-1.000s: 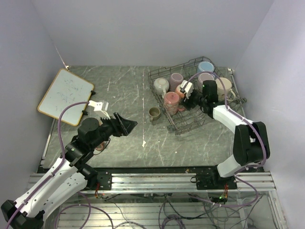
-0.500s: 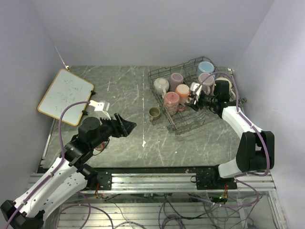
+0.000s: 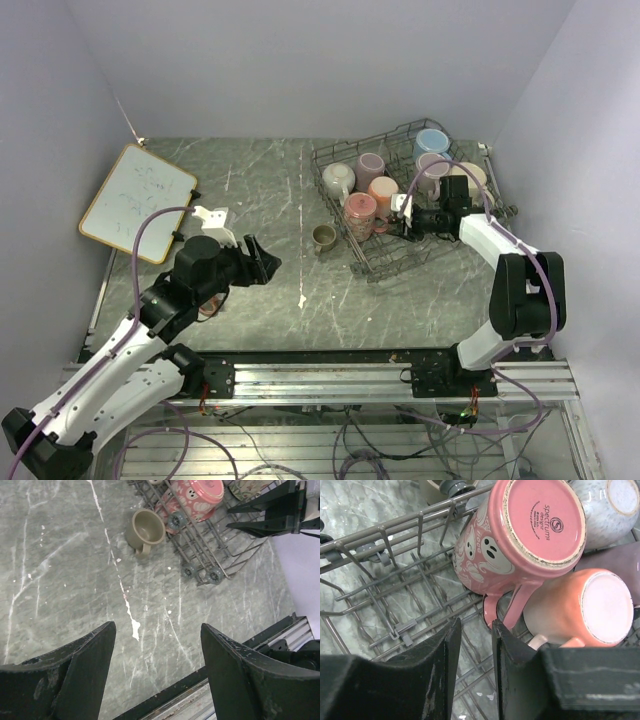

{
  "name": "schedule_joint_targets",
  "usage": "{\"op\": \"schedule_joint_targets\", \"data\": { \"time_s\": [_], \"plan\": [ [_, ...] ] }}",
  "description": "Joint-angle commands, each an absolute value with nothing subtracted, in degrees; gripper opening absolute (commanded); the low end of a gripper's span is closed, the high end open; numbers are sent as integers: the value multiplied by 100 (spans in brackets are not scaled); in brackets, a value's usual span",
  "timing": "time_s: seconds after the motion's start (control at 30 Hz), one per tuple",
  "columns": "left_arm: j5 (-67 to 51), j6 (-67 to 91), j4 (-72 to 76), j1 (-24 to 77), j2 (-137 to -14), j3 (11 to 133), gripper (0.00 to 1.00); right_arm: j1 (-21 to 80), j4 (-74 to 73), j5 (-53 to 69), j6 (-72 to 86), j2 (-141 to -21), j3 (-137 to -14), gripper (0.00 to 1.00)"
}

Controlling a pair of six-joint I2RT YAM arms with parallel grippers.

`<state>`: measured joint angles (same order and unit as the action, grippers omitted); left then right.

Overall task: Load the cups into the dish rack
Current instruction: Adjust the cup in the dish rack.

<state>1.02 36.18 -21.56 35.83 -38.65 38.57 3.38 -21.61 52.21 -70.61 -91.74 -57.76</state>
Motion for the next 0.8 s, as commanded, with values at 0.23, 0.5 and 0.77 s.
{"op": "schedule_joint_targets", "data": {
  "time_s": [0.23, 0.5, 0.77],
  "plan": [
    [1101, 3544, -3012, 3602, -4312, 4334, 78, 536, -1712, 4875, -6710, -9699, -5994, 19],
    [1539, 3778, -3288, 3603, -4424, 4339, 79, 659, -969, 4474, -5820, -10035, -6114, 12],
    [1682, 4077, -3259, 3599, -4414, 4182, 79, 692, 41, 3976, -4957, -9946, -5855, 8]
  ]
}}
